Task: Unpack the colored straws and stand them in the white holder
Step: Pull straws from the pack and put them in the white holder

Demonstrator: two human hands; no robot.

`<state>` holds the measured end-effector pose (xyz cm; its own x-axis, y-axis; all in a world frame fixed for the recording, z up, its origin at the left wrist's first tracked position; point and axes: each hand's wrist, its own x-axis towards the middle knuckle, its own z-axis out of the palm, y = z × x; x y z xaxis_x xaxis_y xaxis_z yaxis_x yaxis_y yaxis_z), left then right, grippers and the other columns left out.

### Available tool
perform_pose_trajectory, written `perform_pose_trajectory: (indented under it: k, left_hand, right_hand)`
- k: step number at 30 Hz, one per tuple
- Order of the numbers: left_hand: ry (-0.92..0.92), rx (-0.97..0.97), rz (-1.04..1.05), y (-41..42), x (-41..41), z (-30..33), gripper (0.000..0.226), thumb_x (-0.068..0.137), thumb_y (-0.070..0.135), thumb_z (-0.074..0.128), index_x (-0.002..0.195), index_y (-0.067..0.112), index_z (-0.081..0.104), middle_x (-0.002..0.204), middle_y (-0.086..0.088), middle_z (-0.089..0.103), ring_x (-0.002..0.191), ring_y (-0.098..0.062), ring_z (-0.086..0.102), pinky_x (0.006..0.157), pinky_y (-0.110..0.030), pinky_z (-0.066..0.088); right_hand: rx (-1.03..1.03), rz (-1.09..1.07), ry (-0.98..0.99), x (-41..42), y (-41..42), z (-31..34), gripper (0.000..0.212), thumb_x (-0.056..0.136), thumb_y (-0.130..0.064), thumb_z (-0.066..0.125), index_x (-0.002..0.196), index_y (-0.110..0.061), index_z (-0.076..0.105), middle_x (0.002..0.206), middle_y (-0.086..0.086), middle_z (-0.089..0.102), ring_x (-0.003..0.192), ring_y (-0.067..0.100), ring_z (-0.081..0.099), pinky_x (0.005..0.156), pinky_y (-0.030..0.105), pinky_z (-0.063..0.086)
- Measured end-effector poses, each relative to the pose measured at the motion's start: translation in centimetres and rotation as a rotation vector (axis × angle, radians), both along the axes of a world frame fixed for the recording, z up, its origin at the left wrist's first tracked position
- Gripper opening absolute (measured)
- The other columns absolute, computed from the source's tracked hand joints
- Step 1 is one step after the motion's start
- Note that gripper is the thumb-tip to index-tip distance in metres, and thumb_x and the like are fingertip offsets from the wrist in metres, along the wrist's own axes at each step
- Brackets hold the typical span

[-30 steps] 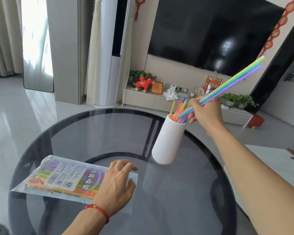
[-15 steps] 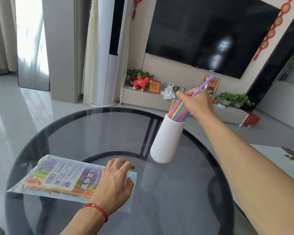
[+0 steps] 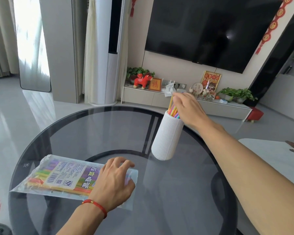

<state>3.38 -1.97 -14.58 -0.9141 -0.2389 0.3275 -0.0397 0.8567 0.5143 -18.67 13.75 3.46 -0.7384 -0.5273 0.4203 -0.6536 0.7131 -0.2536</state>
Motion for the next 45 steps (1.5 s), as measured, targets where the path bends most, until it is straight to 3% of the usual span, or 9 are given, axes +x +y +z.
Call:
perform_pose_trajectory:
  k: [4, 9, 11, 15, 18, 27, 30, 32, 45]
  left_hand:
    - [-0.248, -0.231, -0.063, -1.4, 1.3, 0.2, 0.093, 0.063, 0.083, 0.044, 0.145, 0.042, 0.029, 0.155, 0.004, 0.029, 0.144, -0.02, 0.022, 0.121, -0.053, 0.015]
    - [-0.552, -0.381, -0.16, -3.8, 2.4, 0.1, 0.138, 0.045, 0.096, 0.051, 0.148, 0.041, -0.023, 0.165, 0.002, -0.016, 0.15, -0.024, -0.021, 0.118, -0.064, -0.011]
    - [-0.56, -0.39, -0.188, -3.7, 2.1, 0.3, 0.135, 0.05, 0.088, 0.059, 0.145, 0.044, -0.027, 0.166, 0.002, -0.012, 0.151, -0.025, -0.019, 0.117, -0.067, -0.01]
    - [-0.547, -0.415, -0.225, -3.2, 1.4, 0.7, 0.13, 0.054, 0.076, 0.064, 0.149, 0.04, -0.019, 0.165, 0.001, 0.004, 0.153, -0.026, -0.006, 0.117, -0.069, -0.006]
    - [-0.51, -0.445, -0.216, -2.9, 0.8, 1.0, 0.124, 0.055, 0.069, 0.065, 0.152, 0.03, -0.002, 0.145, 0.001, 0.03, 0.14, -0.025, 0.028, 0.117, -0.068, 0.005]
    - [-0.121, -0.796, -0.116, 0.1, -0.6, 2.8, 0.107, 0.056, 0.012, 0.072, 0.15, 0.022, 0.021, 0.121, -0.009, 0.044, 0.106, -0.033, 0.049, 0.107, -0.063, 0.031]
    - [0.032, -0.914, -0.093, 1.6, -0.9, 3.6, 0.084, 0.066, 0.004, 0.04, 0.148, 0.017, 0.029, 0.117, -0.015, 0.047, 0.108, -0.039, 0.046, 0.108, -0.075, 0.023]
    - [0.02, -0.921, -0.087, 2.0, -0.8, 3.5, 0.079, 0.071, 0.007, 0.018, 0.149, 0.017, 0.028, 0.119, -0.018, 0.046, 0.112, -0.04, 0.044, 0.11, -0.076, 0.018]
    - [-0.276, -0.652, -0.043, -0.6, 0.8, 1.2, 0.123, 0.059, 0.027, 0.069, 0.152, 0.04, -0.011, 0.146, -0.008, 0.028, 0.137, -0.03, 0.03, 0.108, -0.077, 0.01]
  right_hand:
    - [-0.191, 0.035, 0.14, 0.8, 0.7, 0.5, 0.042, 0.112, -0.023, 0.041, 0.148, -0.01, 0.058, 0.159, 0.01, 0.054, 0.15, 0.027, 0.044, 0.123, 0.043, 0.033]
    - [-0.447, 0.242, 0.33, 5.7, 2.6, -2.1, 0.022, 0.094, -0.015, 0.053, 0.09, -0.007, 0.073, 0.086, -0.001, 0.071, 0.073, 0.011, 0.061, 0.067, 0.02, 0.05]
    - [-0.323, 0.269, 0.174, 7.7, 3.0, -6.0, 0.019, 0.092, -0.016, 0.058, 0.082, -0.01, 0.073, 0.077, -0.005, 0.071, 0.063, 0.015, 0.06, 0.061, 0.03, 0.053]
    - [-0.084, 0.181, -0.317, 10.9, 3.4, -15.1, 0.018, 0.099, -0.017, 0.064, 0.093, -0.019, 0.08, 0.089, -0.006, 0.074, 0.079, 0.016, 0.067, 0.079, 0.042, 0.057]
    - [-0.122, 0.128, -0.469, 12.5, 3.3, -19.1, 0.018, 0.102, -0.022, 0.061, 0.102, -0.024, 0.079, 0.095, -0.01, 0.072, 0.082, 0.008, 0.066, 0.08, 0.026, 0.054]
    - [-0.644, 0.097, -1.204, 13.7, 0.8, -18.6, 0.036, 0.112, -0.028, 0.04, 0.111, -0.011, 0.072, 0.108, 0.022, 0.071, 0.055, 0.027, 0.064, 0.048, 0.031, 0.048]
    - [-0.851, 0.125, -1.331, 14.2, 0.6, -18.7, 0.038, 0.113, -0.019, 0.036, 0.107, -0.002, 0.069, 0.095, 0.02, 0.069, 0.057, 0.026, 0.063, 0.05, 0.029, 0.05]
    - [-0.911, 0.142, -1.363, 14.3, 0.6, -18.8, 0.038, 0.112, -0.013, 0.036, 0.098, -0.003, 0.07, 0.089, 0.017, 0.07, 0.055, 0.023, 0.061, 0.048, 0.027, 0.047]
    - [-0.685, 0.078, -0.79, 13.2, 1.4, -20.1, 0.014, 0.1, -0.023, 0.073, 0.096, -0.027, 0.085, 0.085, -0.008, 0.083, 0.069, 0.004, 0.074, 0.055, 0.025, 0.055]
